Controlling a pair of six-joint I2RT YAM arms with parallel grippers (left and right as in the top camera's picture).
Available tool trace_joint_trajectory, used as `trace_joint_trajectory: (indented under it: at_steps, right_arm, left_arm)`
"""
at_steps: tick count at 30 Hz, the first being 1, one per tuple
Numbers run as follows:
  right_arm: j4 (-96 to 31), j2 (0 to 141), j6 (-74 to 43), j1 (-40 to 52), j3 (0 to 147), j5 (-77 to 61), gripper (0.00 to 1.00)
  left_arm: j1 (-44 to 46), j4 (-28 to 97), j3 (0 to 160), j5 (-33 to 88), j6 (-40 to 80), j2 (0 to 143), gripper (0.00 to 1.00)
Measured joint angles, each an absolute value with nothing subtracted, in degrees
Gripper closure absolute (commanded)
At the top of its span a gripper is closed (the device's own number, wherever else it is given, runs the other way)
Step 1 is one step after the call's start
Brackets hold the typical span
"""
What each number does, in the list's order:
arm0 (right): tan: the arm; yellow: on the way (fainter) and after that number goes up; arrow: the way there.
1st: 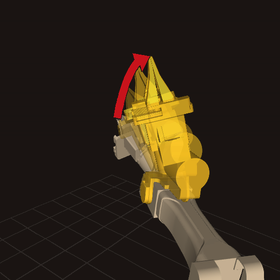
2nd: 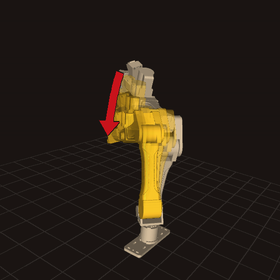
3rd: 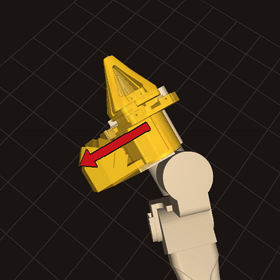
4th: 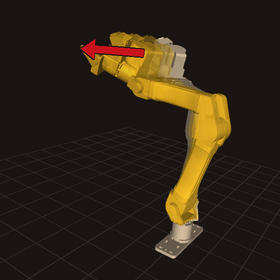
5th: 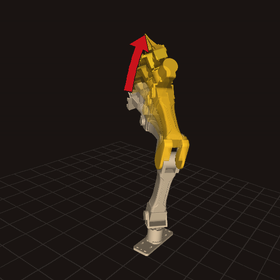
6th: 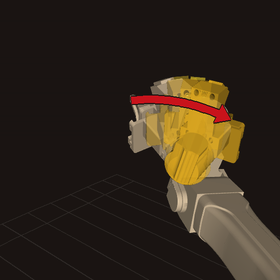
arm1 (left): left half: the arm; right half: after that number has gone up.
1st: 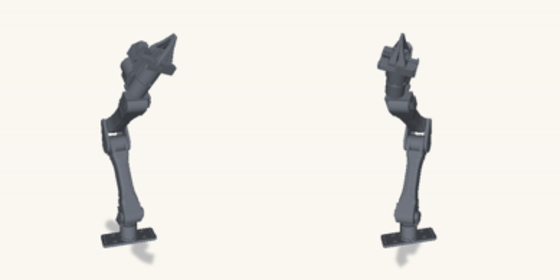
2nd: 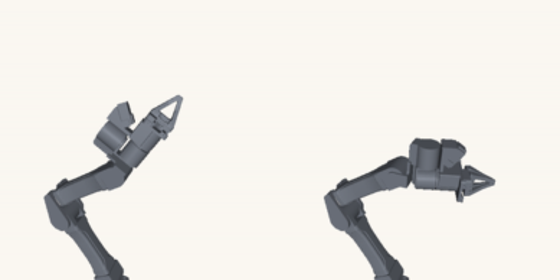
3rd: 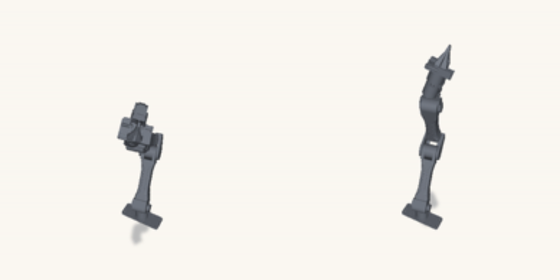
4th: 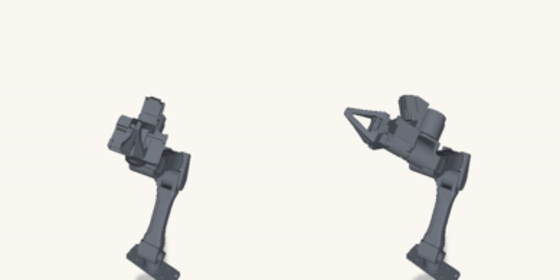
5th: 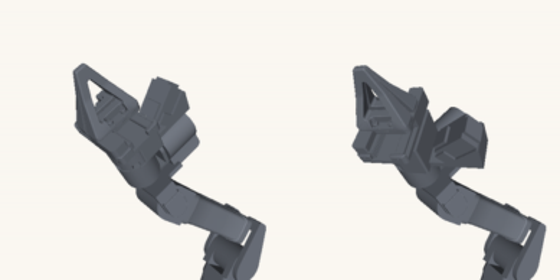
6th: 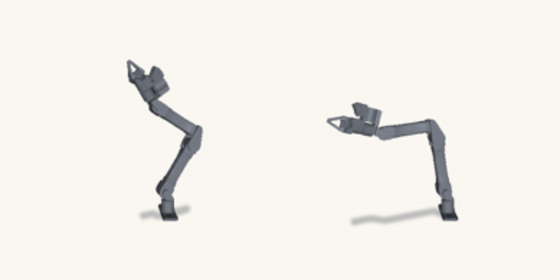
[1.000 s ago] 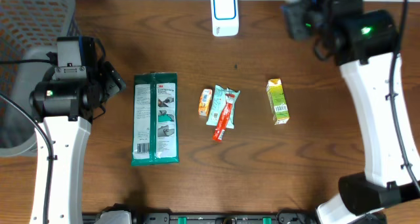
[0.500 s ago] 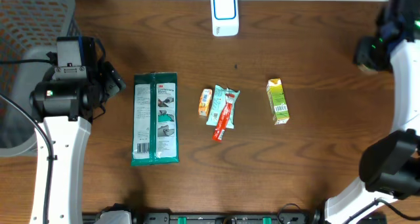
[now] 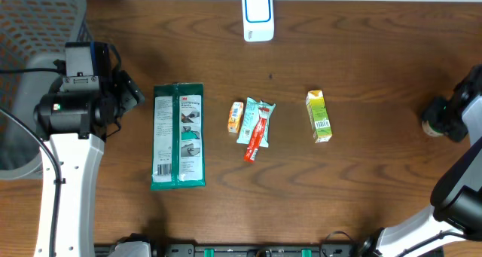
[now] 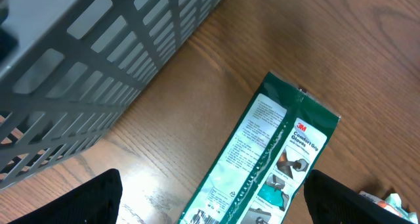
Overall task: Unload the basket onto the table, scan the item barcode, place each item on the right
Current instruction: 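Carry the jar to the right edge and set it down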
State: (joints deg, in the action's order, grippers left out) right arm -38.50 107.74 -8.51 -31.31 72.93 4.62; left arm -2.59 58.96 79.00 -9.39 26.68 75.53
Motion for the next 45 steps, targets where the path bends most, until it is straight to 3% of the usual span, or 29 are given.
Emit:
trace_joint_trajectory:
  at_steps: [3,4,5,7,9,10,11,12,20,29,35,38,41,44,45]
  right_arm:
    - [-36.2,107.7,-8.8,-31.9,70.1,4.2,0.82]
    - [-35.5,107.7,-8.8,-31.9,69.5,4.2,0.76]
    - [-35.0,107.7,-8.8,-31.9,69.0,4.2,0.62]
    - [-34.7,107.7,-8.8,-31.9,68.7,4.0,0.54]
    - [-34.6,107.7,-8.8,-31.9,68.6,3.8,0.23]
    - [-34.5,107.7,-8.8,-31.9,68.6,3.8,0.12]
    - [-34.5,107.7,-9.2,-31.9,68.6,3.7,0.02]
    - [-34.5,107.7,-9.5,-31.9,68.6,3.7,0.01]
    - [-36.5,107.7,-9.2,-31.9,68.8,3.5,0.01]
    - [-56.6,105.5,-10.4,-31.9,86.5,2.0,0.01]
    - [-65.0,98.9,-10.1,-31.0,93.9,-7.1,0.02]
    - [-67.1,97.5,-7.8,-29.1,93.9,-13.9,0.20]
    - [-68.1,97.6,-5.5,-26.0,93.8,-18.4,0.45]
    - [-67.9,97.6,-4.5,-21.8,92.7,-20.5,0.63]
    - [-67.1,97.6,-4.0,-19.5,91.5,-21.2,0.64]
  left_arm:
    - [-2.6,58.9,79.0,-9.4,26.7,75.5,0.11]
    - [-2.6,59.0,79.0,-9.4,26.7,75.5,0.11]
    - [-2.6,59.0,79.0,-9.4,26.7,75.5,0.11]
    - [-2.6,59.0,79.0,-9.4,26.7,75.5,0.11]
    - [-2.6,59.0,79.0,-9.4,26.7,75.5,0.11]
    - [-2.6,59.0,79.0,-9.4,26.7,75.5,0.11]
    - [-2.6,58.9,79.0,-9.4,26.7,75.5,0.11]
    - [-2.6,59.0,79.0,-9.4,26.7,75.5,0.11]
    - [-2.6,59.0,79.0,-9.4,26.7,75.5,0.11]
    - [-2.6,58.9,79.0,-9.4,26.7,75.5,0.11]
    - [-2.6,59.0,79.0,-9.4,26.7,75.5,0.11]
    - [-2.6,59.0,79.0,-9.4,26.7,75.5,0.11]
    - [-2.6,59.0,79.0,-9.4,26.7,75.5,0.11]
    - [-2.6,58.9,79.0,-9.4,26.7,75.5,0.11]
    - [-2.6,58.9,79.0,-9.4,26.7,75.5,0.11]
